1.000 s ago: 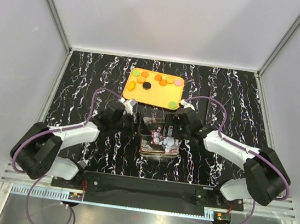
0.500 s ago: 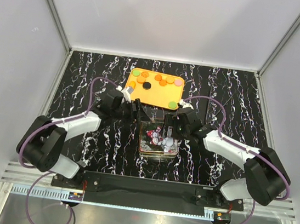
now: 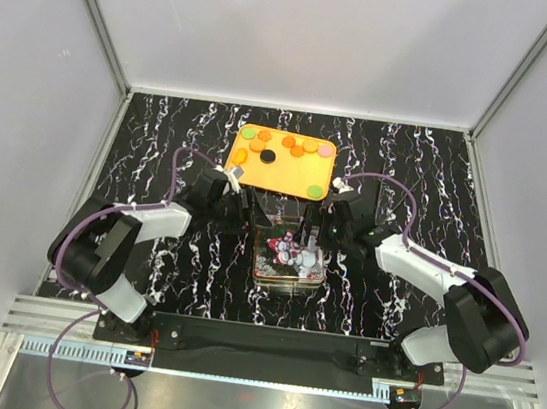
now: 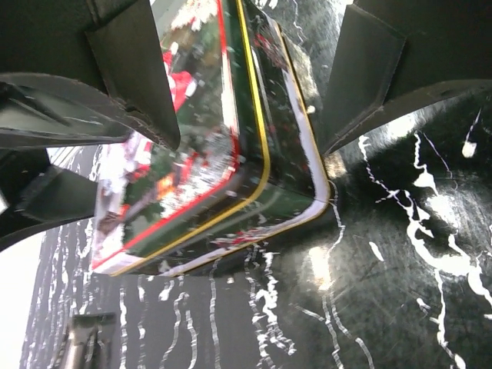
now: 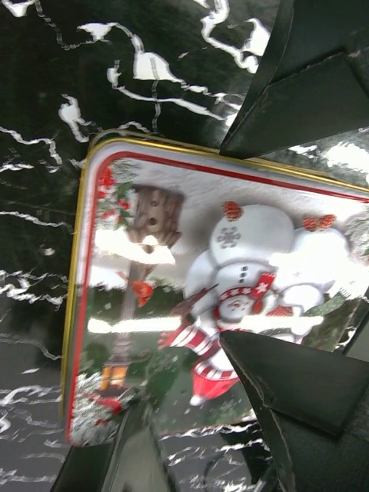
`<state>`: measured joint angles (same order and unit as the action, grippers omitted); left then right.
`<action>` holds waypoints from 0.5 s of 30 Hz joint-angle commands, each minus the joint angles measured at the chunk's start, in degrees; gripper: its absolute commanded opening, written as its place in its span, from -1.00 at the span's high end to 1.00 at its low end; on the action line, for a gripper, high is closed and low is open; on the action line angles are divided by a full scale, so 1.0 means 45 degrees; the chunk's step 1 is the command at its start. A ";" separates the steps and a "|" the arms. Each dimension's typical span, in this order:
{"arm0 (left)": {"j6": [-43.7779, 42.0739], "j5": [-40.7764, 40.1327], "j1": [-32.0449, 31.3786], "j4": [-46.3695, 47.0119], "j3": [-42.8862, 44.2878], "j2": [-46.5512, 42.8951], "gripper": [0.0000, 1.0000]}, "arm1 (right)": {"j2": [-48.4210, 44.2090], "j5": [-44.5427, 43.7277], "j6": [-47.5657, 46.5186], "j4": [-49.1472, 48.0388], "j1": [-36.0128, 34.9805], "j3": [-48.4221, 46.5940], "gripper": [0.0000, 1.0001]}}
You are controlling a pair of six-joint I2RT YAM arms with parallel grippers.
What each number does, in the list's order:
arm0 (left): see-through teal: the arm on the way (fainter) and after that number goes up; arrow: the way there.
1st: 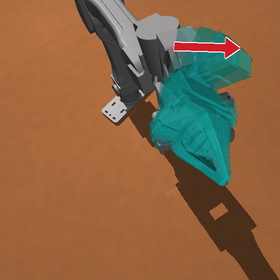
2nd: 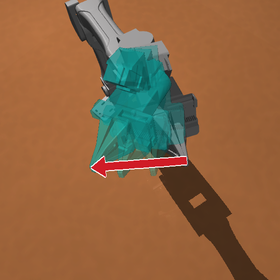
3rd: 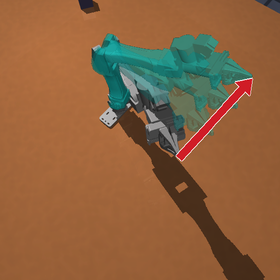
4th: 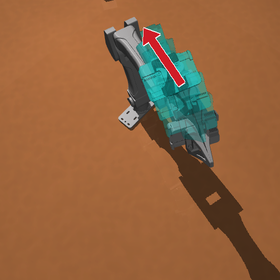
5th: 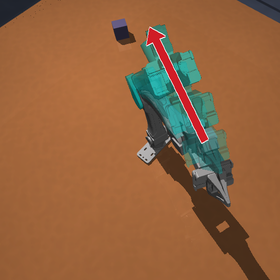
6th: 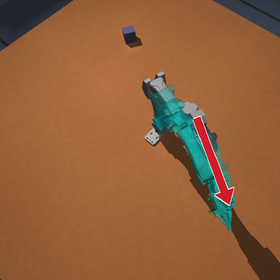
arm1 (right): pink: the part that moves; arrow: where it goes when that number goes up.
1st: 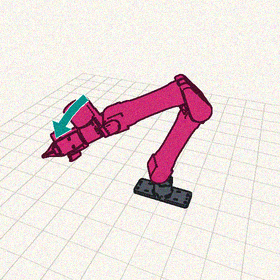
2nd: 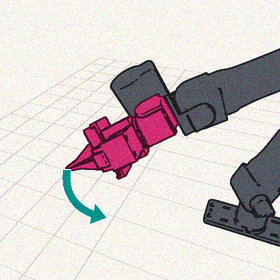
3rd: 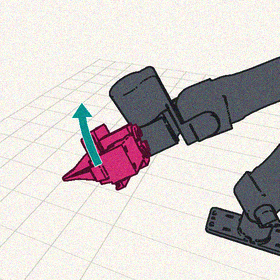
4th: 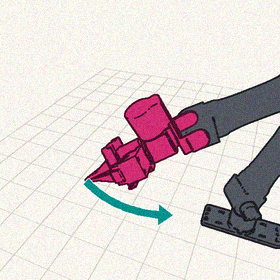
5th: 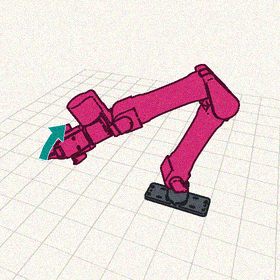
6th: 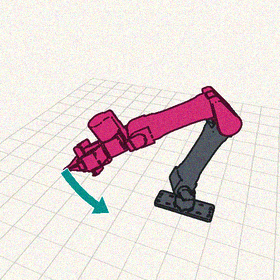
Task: Pack the cookies
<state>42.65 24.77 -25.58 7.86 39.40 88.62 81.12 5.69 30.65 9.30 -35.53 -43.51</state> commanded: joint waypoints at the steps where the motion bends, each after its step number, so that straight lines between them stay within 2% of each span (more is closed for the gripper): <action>1: 0.0500 0.0451 0.0060 0.1416 -0.0337 0.0501 -0.53 | 0.0273 0.0667 -0.0035 -0.1050 0.0335 -0.0410 -0.99; 6: 0.1165 0.0549 0.0099 0.2820 -0.0862 0.1322 -0.38 | 0.1307 0.1488 0.0180 -0.1890 0.0844 -0.0624 -0.99; 15: 0.3176 0.0217 0.0080 0.5828 -0.2445 0.2513 -0.11 | 0.3358 0.1820 0.0043 -0.1715 0.0923 -0.1699 -0.99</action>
<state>54.28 27.62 -23.79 31.40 31.79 95.77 92.12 10.20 30.83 5.13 -30.11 -49.41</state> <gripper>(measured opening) 0.600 0.999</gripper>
